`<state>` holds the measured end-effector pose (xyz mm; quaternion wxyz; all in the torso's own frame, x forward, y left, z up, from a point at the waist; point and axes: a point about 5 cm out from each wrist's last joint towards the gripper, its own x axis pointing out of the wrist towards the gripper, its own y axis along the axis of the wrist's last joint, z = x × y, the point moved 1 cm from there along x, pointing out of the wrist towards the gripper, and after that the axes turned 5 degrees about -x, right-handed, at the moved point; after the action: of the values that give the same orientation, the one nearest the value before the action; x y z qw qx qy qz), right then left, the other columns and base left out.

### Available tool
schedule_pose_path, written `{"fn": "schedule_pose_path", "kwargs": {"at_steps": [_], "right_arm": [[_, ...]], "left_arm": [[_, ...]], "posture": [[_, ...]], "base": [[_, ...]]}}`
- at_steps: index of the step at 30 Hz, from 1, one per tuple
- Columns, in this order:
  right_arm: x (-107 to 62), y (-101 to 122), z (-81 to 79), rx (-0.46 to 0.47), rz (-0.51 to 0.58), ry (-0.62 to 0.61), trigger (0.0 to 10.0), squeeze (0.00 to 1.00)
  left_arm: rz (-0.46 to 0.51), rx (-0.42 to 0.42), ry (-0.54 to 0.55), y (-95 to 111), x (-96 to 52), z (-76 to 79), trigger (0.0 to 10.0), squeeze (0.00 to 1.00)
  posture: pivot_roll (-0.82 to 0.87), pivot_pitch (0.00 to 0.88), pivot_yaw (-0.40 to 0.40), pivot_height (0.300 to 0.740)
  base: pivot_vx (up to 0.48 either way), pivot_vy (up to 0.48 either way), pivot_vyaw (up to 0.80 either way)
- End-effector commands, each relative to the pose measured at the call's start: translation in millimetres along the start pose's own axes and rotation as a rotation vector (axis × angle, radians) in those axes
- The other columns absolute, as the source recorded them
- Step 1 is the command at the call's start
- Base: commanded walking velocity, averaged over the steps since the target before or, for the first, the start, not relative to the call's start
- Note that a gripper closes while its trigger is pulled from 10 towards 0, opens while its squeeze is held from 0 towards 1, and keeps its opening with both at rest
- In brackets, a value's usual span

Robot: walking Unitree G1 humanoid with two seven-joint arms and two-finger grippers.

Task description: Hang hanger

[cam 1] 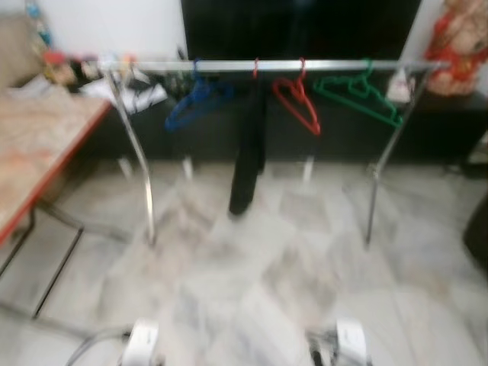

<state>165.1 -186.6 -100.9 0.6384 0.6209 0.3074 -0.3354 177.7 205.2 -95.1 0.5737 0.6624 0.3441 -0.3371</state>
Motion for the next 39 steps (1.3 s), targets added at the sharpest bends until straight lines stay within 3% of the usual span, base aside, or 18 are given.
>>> {"fn": "schedule_pose_path", "kwargs": {"at_steps": [1,14,28,33,39], "right_arm": [[1.0,3,-4.2,-0.010,0.002,0.009,10.0,0.00],[1.4,5,-2.6,-0.031,0.007,-0.013,10.0,0.00],[1.2,3,-4.2,-0.061,-0.004,-0.003,10.0,0.00],[1.1,2,-4.5,-0.064,-0.004,-0.001,10.0,0.00],[1.2,3,-3.9,-0.066,-0.004,-0.001,10.0,0.00]], "left_arm": [[0.013,0.019,0.010,7,0.6,-5.2,10.0,0.00],[-0.021,0.027,0.006,-1,-0.3,-5.2,10.0,0.00],[-0.027,0.081,-0.005,-4,-0.9,-4.7,10.0,0.00],[-0.040,0.051,0.006,-11,-2.0,-6.9,10.0,0.00],[-0.045,0.089,-0.002,-11,-2.0,-6.2,10.0,0.00]], "posture": [[-0.13,0.000,0.004,0.727],[-0.13,0.000,0.010,0.727],[-0.13,0.000,0.011,0.727],[-0.13,0.000,0.014,0.727],[-0.13,0.000,0.014,0.727]], "base": [[0.000,0.000,0.00],[0.000,0.000,0.00],[0.000,0.000,-0.63],[0.000,-0.259,-0.64],[0.000,-0.194,-0.64]]}}
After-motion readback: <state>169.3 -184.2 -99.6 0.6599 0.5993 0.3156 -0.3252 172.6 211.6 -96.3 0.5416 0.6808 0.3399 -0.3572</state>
